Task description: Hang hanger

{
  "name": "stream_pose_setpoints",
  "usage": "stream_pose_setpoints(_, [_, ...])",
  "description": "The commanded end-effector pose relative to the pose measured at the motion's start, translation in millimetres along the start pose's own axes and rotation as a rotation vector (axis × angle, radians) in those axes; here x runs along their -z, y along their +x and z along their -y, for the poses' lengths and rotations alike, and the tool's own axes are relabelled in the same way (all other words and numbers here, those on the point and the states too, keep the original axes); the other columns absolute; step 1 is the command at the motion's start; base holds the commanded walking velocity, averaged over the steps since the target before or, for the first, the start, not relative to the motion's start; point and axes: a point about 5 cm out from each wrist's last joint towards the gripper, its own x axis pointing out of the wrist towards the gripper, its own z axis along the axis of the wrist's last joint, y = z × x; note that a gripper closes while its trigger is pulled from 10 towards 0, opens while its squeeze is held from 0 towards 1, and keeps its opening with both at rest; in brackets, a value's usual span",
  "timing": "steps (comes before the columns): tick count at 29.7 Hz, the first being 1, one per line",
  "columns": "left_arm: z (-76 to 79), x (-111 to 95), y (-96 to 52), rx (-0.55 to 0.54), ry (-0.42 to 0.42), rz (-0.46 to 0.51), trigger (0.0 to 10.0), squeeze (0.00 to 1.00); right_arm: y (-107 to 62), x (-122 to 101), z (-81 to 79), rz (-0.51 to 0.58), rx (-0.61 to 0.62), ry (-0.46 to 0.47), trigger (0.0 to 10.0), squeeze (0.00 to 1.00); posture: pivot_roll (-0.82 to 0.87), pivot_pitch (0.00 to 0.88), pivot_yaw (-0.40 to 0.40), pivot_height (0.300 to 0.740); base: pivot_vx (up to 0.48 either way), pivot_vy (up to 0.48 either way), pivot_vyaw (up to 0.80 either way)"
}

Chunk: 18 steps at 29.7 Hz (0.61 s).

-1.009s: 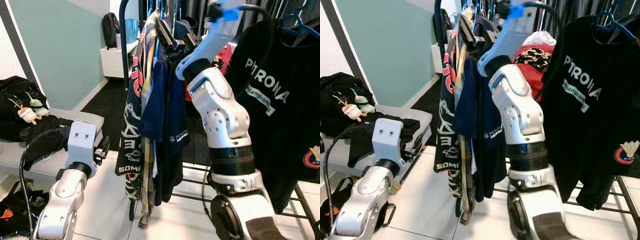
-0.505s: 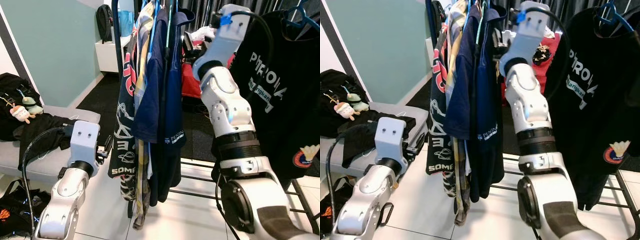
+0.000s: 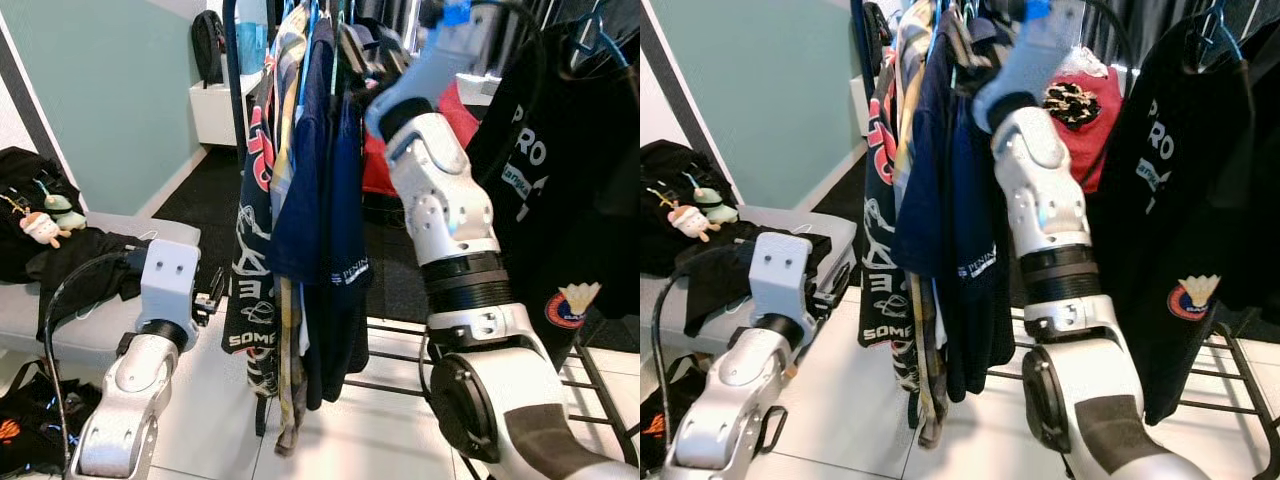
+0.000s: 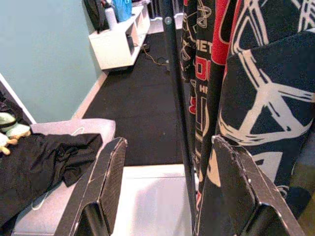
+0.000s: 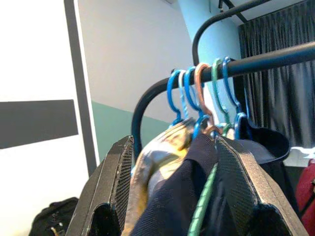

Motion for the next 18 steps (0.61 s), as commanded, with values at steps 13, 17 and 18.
stream_pose_setpoints(13, [0.6, 4.0, -1.3, 0.001, 0.008, -0.003, 10.0, 0.00, -2.9, 30.4, 24.4, -0.188, 0.245, -0.286, 10.0, 0.00, -0.09, 0.136, -0.007, 0.740, 0.000, 0.000, 0.00])
stream_pose_setpoints(17, [1.3, 4.3, -1.5, 0.002, 0.006, -0.006, 10.0, 0.00, -4.1, 21.7, 33.9, -0.134, 0.313, -0.380, 10.0, 0.00, -0.09, 0.138, -0.005, 0.740, 0.000, 0.000, 0.00])
stream_pose_setpoints(18, [1.7, 4.5, -1.6, 0.002, 0.006, -0.006, 10.0, 0.00, -4.9, 18.3, 36.0, -0.113, 0.321, -0.407, 10.0, 0.00, -0.09, 0.139, -0.004, 0.740, 0.000, 0.000, 0.00])
